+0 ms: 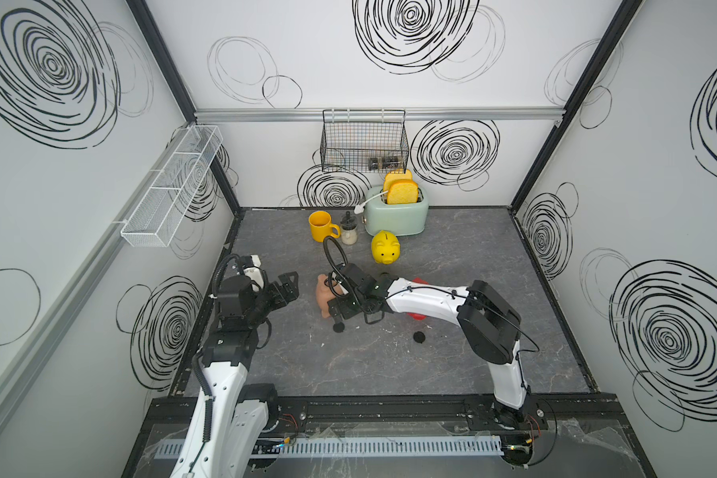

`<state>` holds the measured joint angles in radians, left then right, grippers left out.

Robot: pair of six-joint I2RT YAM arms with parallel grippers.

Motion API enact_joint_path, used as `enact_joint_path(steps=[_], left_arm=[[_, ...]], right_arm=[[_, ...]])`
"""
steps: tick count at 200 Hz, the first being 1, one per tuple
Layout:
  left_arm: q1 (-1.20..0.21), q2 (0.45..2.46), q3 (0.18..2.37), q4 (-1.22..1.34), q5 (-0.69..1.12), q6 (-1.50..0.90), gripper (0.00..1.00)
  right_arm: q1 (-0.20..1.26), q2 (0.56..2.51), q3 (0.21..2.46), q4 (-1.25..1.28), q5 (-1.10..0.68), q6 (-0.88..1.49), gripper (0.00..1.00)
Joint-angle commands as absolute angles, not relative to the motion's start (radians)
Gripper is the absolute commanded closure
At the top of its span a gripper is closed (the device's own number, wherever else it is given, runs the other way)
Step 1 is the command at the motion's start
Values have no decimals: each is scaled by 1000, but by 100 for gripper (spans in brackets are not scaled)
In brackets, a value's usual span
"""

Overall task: Close piggy banks
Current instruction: Adjust the piggy bank at the center of the board.

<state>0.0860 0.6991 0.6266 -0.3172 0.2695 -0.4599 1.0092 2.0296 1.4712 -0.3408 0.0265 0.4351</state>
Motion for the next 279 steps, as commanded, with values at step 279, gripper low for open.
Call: enact_joint_path(steps=[279], left_arm=[[67, 690, 615, -293, 277, -448, 4]], right_arm=[[999, 2027, 1496, -456, 48, 316, 0]])
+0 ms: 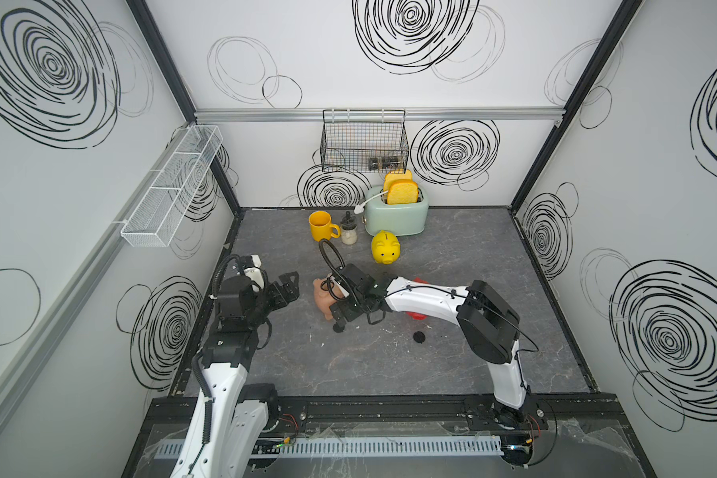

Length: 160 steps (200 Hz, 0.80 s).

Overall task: Close piggy banks
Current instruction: Adjust the piggy bank at the center of the board.

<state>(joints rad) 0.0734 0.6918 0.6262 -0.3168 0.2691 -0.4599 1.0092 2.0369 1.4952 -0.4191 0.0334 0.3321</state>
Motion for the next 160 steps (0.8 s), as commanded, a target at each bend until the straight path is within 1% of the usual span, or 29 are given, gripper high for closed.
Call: enact_joint_path(steps=[1, 59, 160], left_arm=[[68, 691, 615, -293, 278, -448, 4], [45, 694, 615, -295, 269, -449, 4], [44, 695, 615, -296, 267, -449, 4]], right_arm=[[999, 2026, 1497, -456, 48, 316, 0], [989, 2018, 1482, -456, 47, 304, 1], [971, 1996, 1451, -457, 48, 292, 1]])
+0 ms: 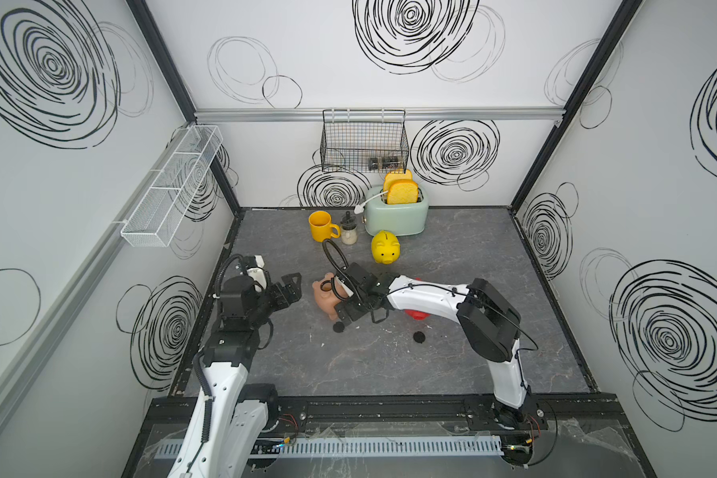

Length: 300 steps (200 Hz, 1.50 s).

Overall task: Close piggy banks
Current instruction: Adjust the piggy bank at the center of the board.

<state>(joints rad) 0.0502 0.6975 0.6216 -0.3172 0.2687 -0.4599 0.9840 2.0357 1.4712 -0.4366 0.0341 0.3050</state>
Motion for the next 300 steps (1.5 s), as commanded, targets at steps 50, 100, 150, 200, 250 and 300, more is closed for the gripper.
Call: enact_joint_path(steps=[50, 100, 150, 200, 250, 300], left_arm=[[44, 696, 615, -295, 268, -449, 4], [44, 696, 615, -295, 267, -450, 4], [38, 698, 615, -296, 267, -451, 4], [31, 697, 617, -299, 260, -451, 4], [18, 704, 620, -306, 245, -453, 4], [5, 777, 621, -197, 271, -531, 4]], right_arm=[[961, 1990, 1442, -456, 58, 296, 1], [947, 1991, 1436, -457, 71, 299, 1], [936, 1987, 1424, -448, 86, 310, 1], [922, 1981, 1408, -423, 67, 318, 1], [914, 1976, 1404, -412, 80, 334, 1], [914, 1978, 1405, -399, 58, 333, 2]])
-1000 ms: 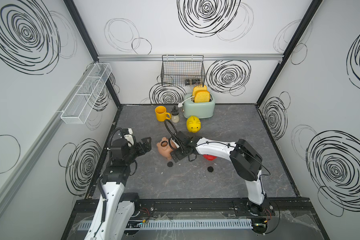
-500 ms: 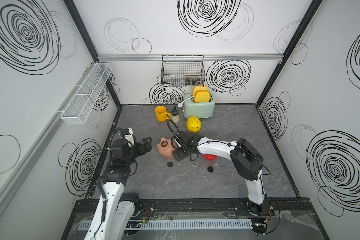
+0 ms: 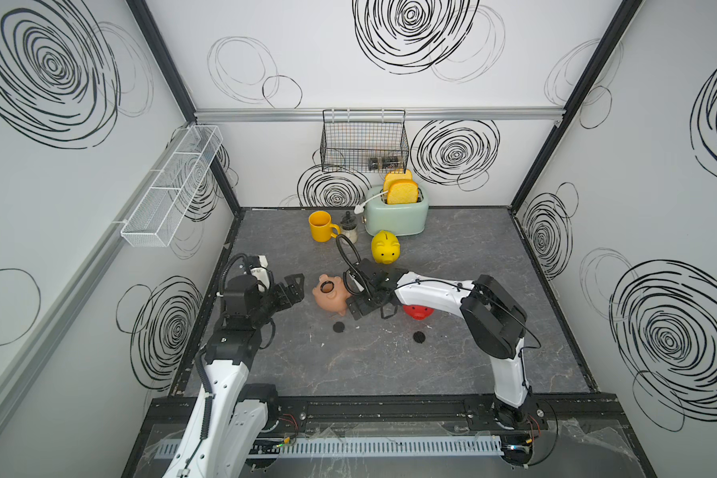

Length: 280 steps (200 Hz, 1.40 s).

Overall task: Close piggy banks
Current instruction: Adjust the piggy bank at the center of the board.

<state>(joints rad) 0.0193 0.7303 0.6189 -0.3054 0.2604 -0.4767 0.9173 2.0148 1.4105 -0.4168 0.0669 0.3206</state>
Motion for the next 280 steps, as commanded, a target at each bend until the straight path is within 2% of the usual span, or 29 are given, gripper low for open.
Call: enact_joint_path(steps=[1, 49, 80, 104, 135, 280], left_arm=[[2, 780, 621, -192, 271, -534, 4], [-98, 982, 683, -23, 152, -601, 4], [-103, 1149, 831, -64, 56, -558, 4], [-62, 1267, 901, -46, 115, -564, 0], [-69, 1395, 946, -15, 169, -571, 6], [-110, 1572, 838, 159, 256, -610, 10]], right_arm=[[914, 1978, 1405, -399, 58, 333, 2], [915, 1971, 1399, -390, 59, 334, 2], [916, 1964, 1395, -387, 57, 333, 2], [916, 1954, 1389, -371, 50, 334, 2], [915, 1954, 1385, -359, 46, 334, 2], [911, 1945, 1375, -379, 48, 315, 3]])
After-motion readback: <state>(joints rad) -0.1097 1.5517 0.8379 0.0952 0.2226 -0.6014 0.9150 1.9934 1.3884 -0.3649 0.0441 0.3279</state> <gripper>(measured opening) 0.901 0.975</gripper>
